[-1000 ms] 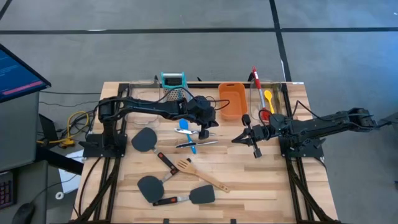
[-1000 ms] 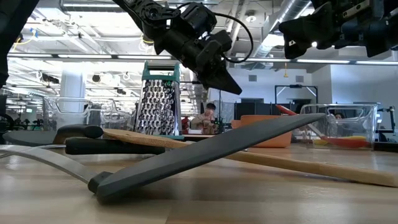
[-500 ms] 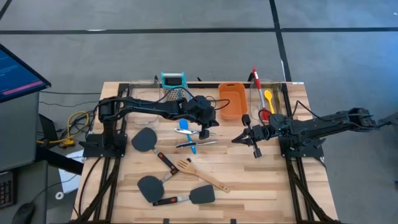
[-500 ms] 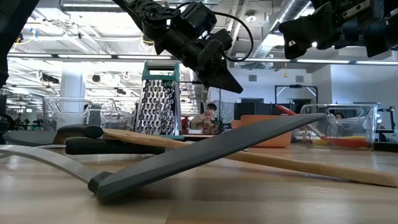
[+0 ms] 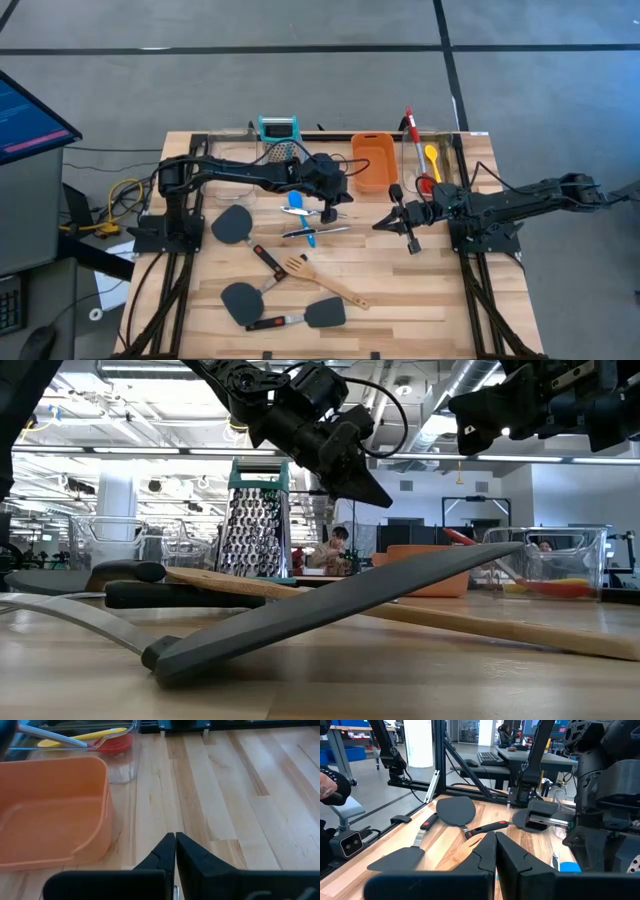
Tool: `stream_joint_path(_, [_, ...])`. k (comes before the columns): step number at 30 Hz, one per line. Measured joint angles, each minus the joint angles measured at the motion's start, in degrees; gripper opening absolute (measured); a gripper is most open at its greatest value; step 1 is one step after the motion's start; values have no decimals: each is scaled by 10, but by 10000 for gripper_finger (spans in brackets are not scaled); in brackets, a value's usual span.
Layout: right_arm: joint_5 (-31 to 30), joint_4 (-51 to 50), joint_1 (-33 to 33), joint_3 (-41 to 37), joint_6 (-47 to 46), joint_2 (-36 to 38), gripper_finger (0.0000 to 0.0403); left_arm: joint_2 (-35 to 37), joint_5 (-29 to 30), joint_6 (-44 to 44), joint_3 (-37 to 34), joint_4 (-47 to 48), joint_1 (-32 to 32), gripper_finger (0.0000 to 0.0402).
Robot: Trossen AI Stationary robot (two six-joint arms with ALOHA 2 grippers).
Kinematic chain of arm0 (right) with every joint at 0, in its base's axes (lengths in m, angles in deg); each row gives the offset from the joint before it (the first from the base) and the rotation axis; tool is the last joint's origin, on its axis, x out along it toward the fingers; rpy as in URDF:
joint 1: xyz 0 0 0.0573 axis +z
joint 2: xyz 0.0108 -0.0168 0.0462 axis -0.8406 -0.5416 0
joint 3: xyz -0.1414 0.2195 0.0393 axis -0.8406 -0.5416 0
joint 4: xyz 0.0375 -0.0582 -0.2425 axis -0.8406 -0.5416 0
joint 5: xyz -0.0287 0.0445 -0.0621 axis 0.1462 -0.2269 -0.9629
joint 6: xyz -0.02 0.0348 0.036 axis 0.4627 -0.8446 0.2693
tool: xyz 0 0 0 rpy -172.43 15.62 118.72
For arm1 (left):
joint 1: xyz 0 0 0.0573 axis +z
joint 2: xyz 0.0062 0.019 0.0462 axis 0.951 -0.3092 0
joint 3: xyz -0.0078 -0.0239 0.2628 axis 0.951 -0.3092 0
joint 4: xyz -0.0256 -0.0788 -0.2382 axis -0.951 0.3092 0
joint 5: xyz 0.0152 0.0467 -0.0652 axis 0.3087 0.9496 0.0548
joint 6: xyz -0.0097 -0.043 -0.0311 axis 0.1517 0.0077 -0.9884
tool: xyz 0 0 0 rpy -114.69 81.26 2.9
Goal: Pick & Place Kitchen Items
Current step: Put the top silver kitchen knife into the orange bin
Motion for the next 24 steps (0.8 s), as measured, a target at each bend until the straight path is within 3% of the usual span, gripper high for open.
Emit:
stream_joint_path(5, [0,0,0,0,0,0,0,0,12,-13,0,26,5,3])
stream_joint_path(10, [0,-4,0,0,0,0,0,0,56,-14,0,113,16,3])
stream_joint_path(24, [0,-9,0,0,0,0,0,0,58,-13,0,239,17,14])
